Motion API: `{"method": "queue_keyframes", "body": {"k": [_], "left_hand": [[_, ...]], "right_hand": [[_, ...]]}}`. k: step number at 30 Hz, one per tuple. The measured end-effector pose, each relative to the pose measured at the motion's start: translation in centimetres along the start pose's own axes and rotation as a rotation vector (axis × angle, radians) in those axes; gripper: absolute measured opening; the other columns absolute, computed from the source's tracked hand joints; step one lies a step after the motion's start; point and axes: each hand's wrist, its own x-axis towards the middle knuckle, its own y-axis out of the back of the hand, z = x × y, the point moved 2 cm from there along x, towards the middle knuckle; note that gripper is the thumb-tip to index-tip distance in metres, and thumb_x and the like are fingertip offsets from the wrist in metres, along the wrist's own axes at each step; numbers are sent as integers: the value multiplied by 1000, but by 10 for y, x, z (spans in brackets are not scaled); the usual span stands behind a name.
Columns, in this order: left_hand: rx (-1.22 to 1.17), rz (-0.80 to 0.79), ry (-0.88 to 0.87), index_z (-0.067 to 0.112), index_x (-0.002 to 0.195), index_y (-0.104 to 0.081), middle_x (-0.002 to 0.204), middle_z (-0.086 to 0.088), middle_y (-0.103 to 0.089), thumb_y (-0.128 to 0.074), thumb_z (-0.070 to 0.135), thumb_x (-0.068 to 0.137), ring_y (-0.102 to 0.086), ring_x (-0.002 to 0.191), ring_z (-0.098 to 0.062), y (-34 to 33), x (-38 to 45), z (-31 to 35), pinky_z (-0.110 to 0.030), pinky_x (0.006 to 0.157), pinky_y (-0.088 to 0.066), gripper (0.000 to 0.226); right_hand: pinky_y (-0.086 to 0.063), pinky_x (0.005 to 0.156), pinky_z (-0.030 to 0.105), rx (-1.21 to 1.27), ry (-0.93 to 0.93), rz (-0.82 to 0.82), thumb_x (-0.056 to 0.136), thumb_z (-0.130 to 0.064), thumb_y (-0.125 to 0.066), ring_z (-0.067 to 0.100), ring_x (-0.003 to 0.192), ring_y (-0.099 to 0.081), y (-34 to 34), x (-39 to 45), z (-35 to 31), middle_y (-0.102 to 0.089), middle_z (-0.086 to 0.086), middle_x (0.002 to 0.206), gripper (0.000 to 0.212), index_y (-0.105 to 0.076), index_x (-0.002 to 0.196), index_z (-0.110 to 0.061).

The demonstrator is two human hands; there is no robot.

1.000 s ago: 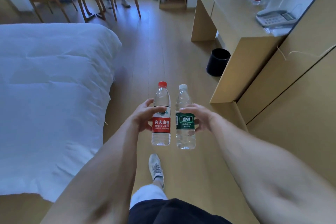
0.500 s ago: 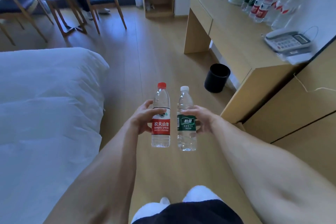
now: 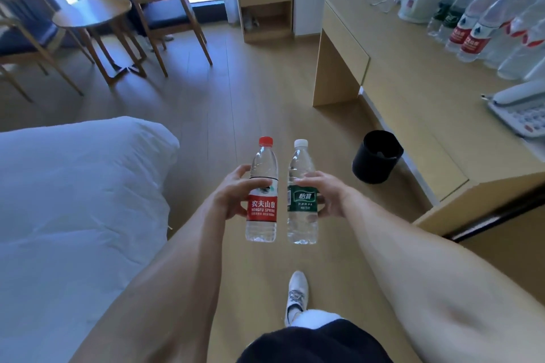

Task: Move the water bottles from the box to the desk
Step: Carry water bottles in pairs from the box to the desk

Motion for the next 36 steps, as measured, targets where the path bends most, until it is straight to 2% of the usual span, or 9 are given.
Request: {"method": "queue_keyframes", "body": {"k": [10, 15, 19, 21, 23, 25, 28, 33, 36], "left_hand": [[18, -35, -56, 27, 137, -48, 114, -20, -70, -80, 16, 83, -72, 95, -36, -8, 139, 139, -56, 74, -59, 64], [73, -157, -55, 26, 135, -49, 113, -21, -70, -80, 15, 82, -72, 89, -33, -35, 211, 191, -51, 68, -59, 63], [145, -272, -59, 28, 132, -52, 112, -21, -70, -79, 15, 83, -72, 92, -34, -62, 276, 233, -53, 72, -59, 57], [184, -335, -73, 29, 130, -54, 112, -19, -71, -79, 16, 84, -72, 95, -35, -76, 312, 255, -55, 74, -59, 54], [223, -405, -83, 31, 128, -55, 112, -17, -71, -80, 18, 83, -72, 97, -35, -89, 344, 280, -55, 74, -60, 53], [278, -481, -82, 31, 126, -56, 113, -14, -71, -82, 21, 81, -72, 97, -33, -104, 373, 307, -52, 72, -61, 52], [360, -598, -90, 31, 124, -59, 112, -10, -73, -82, 23, 80, -74, 95, -31, -129, 408, 345, -50, 71, -60, 51], [472, -769, -63, 30, 127, -56, 107, -17, -74, -82, 19, 81, -75, 87, -33, -190, 446, 389, -50, 69, -60, 54], [530, -876, -65, 32, 126, -56, 107, -20, -73, -79, 17, 83, -74, 86, -36, -231, 456, 402, -54, 72, -61, 51]], "right_hand": [[-51, 91, 64, 90, 50, 30, 78, -26, -81, 31, 108, -65, 69, 97, -138, -69, 10, 118, 51, -58, 124, -22], [-56, 83, 56, 163, 66, 99, 80, -27, -80, 31, 107, -66, 114, 133, -171, -70, 11, 116, 52, -57, 127, -22], [-56, 77, 51, 239, 61, 199, 81, -27, -79, 32, 109, -65, 157, 164, -194, -68, 12, 120, 51, -58, 127, -22], [-57, 73, 48, 246, 72, 243, 82, -29, -77, 29, 103, -67, 178, 177, -208, -72, 8, 113, 42, -63, 121, -25], [-58, 67, 46, 294, 87, 296, 83, -29, -75, 25, 88, -73, 197, 189, -221, -76, 5, 99, 29, -67, 110, -28], [-58, 73, 53, 371, 97, 361, 80, -29, -77, 28, 89, -72, 214, 197, -234, -75, 9, 100, 31, -63, 108, -25], [-49, 92, 66, 456, 116, 432, 83, -28, -74, 35, 110, -62, 235, 202, -250, -67, 13, 115, 37, -58, 116, -22], [-54, 87, 61, 534, 131, 609, 87, -29, -73, 31, 113, -59, 265, 186, -272, -62, 9, 122, 36, -59, 120, -29], [-52, 88, 66, 600, 153, 713, 86, -27, -75, 34, 115, -60, 288, 175, -275, -62, 11, 125, 44, -58, 126, -28]]}}
